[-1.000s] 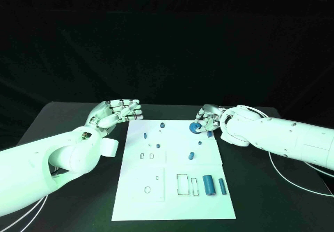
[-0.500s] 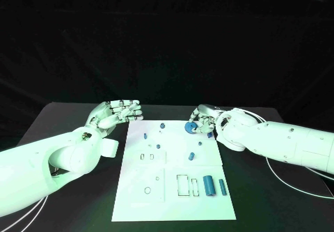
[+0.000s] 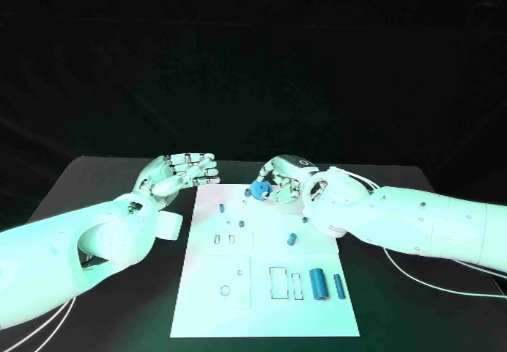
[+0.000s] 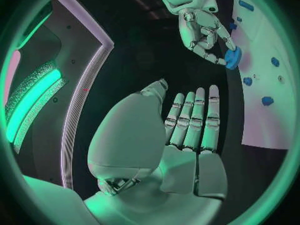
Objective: Assemble the parts on the task board
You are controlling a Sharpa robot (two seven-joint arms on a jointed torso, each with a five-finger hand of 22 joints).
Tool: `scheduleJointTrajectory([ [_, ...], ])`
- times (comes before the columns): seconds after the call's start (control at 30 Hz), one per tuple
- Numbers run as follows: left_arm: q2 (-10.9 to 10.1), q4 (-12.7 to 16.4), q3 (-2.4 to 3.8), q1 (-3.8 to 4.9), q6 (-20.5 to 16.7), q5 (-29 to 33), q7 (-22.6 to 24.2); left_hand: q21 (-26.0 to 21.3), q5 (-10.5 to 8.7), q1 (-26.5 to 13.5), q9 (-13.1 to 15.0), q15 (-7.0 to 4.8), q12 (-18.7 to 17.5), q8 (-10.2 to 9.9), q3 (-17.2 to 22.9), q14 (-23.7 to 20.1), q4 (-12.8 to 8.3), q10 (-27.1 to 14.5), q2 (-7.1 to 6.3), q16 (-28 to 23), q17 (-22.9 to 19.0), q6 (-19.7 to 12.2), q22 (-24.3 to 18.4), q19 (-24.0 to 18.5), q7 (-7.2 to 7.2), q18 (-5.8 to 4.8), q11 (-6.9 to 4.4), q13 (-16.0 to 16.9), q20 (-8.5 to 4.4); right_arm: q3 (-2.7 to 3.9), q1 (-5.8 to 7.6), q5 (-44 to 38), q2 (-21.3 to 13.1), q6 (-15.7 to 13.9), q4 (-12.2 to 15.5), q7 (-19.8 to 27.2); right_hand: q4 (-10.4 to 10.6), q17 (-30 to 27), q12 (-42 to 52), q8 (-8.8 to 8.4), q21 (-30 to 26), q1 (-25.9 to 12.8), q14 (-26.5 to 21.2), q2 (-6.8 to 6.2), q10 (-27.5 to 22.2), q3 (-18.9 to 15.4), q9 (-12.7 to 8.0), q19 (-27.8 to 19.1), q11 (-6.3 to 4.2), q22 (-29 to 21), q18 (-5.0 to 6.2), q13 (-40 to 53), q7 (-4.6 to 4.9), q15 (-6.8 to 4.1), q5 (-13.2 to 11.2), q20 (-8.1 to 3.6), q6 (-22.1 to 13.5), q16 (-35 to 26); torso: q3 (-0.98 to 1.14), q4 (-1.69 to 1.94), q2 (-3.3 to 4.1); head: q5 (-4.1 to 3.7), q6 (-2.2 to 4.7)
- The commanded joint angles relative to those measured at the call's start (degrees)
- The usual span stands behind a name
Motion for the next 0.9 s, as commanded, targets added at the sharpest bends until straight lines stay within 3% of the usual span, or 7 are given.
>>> scheduleJointTrajectory([
  [0.03, 0.2, 0.1, 0.06, 0.07, 1.0, 0.1, 0.3, 0.0, -0.3, 0.0, -0.1, -0.11, -0.3, -0.1, 0.2, -0.3, 0.0, 0.1, -0.36, -0.2, 0.1, 0.0, -0.1, 0.4, 1.76, 0.79, 0.41, 0.0, 0.1, -0.01, -0.2, -3.1, 1.8, -0.7, -0.4, -0.6, 0.0, 12.9, 0.2, 0.48, 0.2, -0.5, 5.6, -0.05, 1.5, 0.5, 0.5, 0.3, -0.12, 2.1, -0.97, 8.7, -0.51, -0.48, -0.4, -0.03, 1.1, 0.4, -0.08, 0.09, 0.05, -0.07, -0.01],
  [0.23, 0.4, 0.1, 0.06, 0.07, 1.0, 0.1, 0.3, 0.0, -0.3, 0.0, -0.1, -0.11, -0.3, -0.1, 0.2, -0.3, 0.0, 0.1, -0.36, -0.2, 0.1, 0.0, -0.1, 0.4, 1.76, 0.79, 0.41, 0.0, 0.1, -0.14, -0.87, -3.3, 4.9, 0.7, -2.5, -0.9, 0.0, 12.9, 0.2, 0.46, 0.2, -0.5, 5.6, -0.07, 1.5, 0.6, 0.5, 0.3, -0.12, 2.1, -0.96, 8.7, -0.51, -0.48, -0.5, -0.04, 1.0, 0.4, -0.09, 0.2, 0.15, 0.01, -0.01],
  [0.43, 0.4, 0.2, 0.06, 0.08, 1.0, 0.1, 0.3, 0.0, -0.3, 0.0, -0.1, -0.11, -0.3, -0.1, 0.2, -0.3, 0.0, 0.1, -0.36, -0.2, 0.1, 0.0, -0.1, 0.4, 1.76, 0.79, 0.41, 0.0, 0.1, -0.24, -1.91, -3.4, 7.5, 2.0, -5.1, -1.1, -0.1, 12.9, 0.2, 0.42, 0.2, -0.6, 5.6, -0.07, 1.5, 0.7, 0.5, 0.3, -0.12, 2.1, -0.96, 8.7, -0.5, -0.48, -0.5, -0.05, 1.0, 0.4, 0.01, 0.03, 0.2, 0.3, -0.18],
  [0.7, 0.4, 0.2, 0.06, 0.08, 1.0, 0.1, 0.3, 0.0, -0.3, 0.0, -0.1, -0.11, -0.3, -0.1, 0.2, -0.3, 0.0, 0.1, -0.36, -0.2, 0.1, 0.0, -0.1, 0.4, 1.76, 0.79, 0.41, 0.0, 0.1, -0.31, -2.53, -4.1, 9.2, 3.1, -7.4, -1.8, -0.2, 12.8, 0.2, 0.3, 0.1, -1.0, 5.6, -0.16, 1.5, 1.0, 0.5, 0.2, -0.07, 2.0, -0.92, 8.7, -0.42, -0.46, -0.6, -0.06, 0.7, 0.3, 0.06, 0.07, 0.12, 0.5, -0.53],
  [0.9, 0.2, 0.2, 0.06, 0.08, 1.0, 0.1, 0.3, 0.0, -0.3, 0.0, -0.1, -0.11, -0.3, -0.1, 0.2, -0.3, 0.0, 0.1, -0.36, -0.2, 0.1, 0.0, -0.1, 0.4, 1.76, 0.79, 0.41, 0.0, 0.1, -0.32, -2.66, -4.3, 9.7, 3.8, -8.0, -2.2, -0.2, 12.7, 0.2, 0.29, 0.1, -1.1, 5.6, -0.19, 1.5, 1.1, 0.5, 0.2, -0.05, 2.0, -0.94, 8.7, -0.41, -0.45, -0.7, -0.05, 0.7, 0.3, 0.11, -0.1, 0.17, 0.7, -0.63],
])
